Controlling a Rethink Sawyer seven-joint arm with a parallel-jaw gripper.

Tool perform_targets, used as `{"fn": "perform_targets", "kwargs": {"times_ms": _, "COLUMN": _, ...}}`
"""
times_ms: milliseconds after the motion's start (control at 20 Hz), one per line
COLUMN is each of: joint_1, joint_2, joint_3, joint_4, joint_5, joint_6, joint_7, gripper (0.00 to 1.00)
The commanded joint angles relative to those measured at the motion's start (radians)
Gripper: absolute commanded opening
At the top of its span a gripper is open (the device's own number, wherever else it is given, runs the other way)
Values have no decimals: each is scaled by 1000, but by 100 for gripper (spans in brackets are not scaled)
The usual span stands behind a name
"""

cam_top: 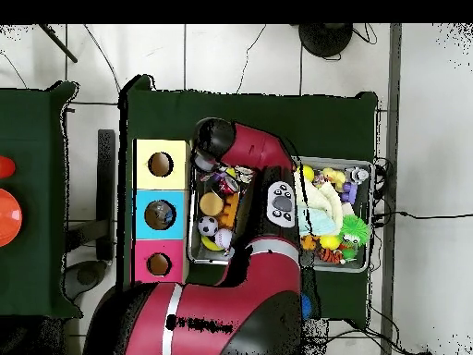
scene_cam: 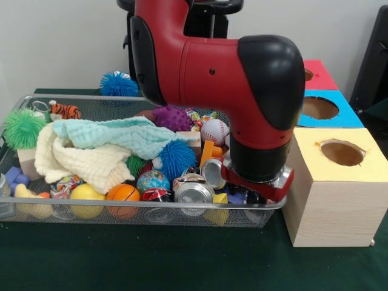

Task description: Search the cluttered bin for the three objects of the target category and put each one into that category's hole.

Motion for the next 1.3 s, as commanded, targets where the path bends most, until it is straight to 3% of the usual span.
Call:
{"fn": "perform_targets", "kwargs": {"times_ms": 50, "joint_1": -27, "joint_2": 123, "joint_3": 43, "joint_4": -142, "joint_5": 5, "joint_6": 40, "joint_7": 140, "gripper": 0}}
{"fn": "perform_targets", "kwargs": {"times_ms": 400, "joint_1": -7, "joint_2": 74, "joint_3": 24, "joint_4": -86, "joint_5": -14, "joint_6": 60, "joint_7": 133, "gripper": 0}}
{"fn": "perform_targets", "kwargs": {"times_ms": 450, "joint_1": -2, "joint_2": 72, "joint_3": 17, "joint_4": -89, "joint_5": -19, "joint_6": 67, "joint_7": 138, "gripper": 100}}
{"fn": "perform_targets", "kwargs": {"times_ms": 750, "joint_1": 14, "joint_2": 51, "joint_3": -10, "joint_4": -82, "joint_5": -19, "joint_6": 133, "joint_7": 176, "gripper": 100}}
{"fn": "perform_targets", "kwargs": {"times_ms": 1150, "joint_1": -9, "joint_2": 17, "joint_3": 21, "joint_4": -36, "joint_5": -3, "joint_6": 137, "joint_7": 136, "gripper": 100}}
{"fn": "perform_targets", "kwargs": {"times_ms": 1300, "joint_1": -23, "joint_2": 34, "joint_3": 34, "joint_4": -56, "joint_5": -3, "joint_6": 138, "joint_7": 113, "gripper": 100}}
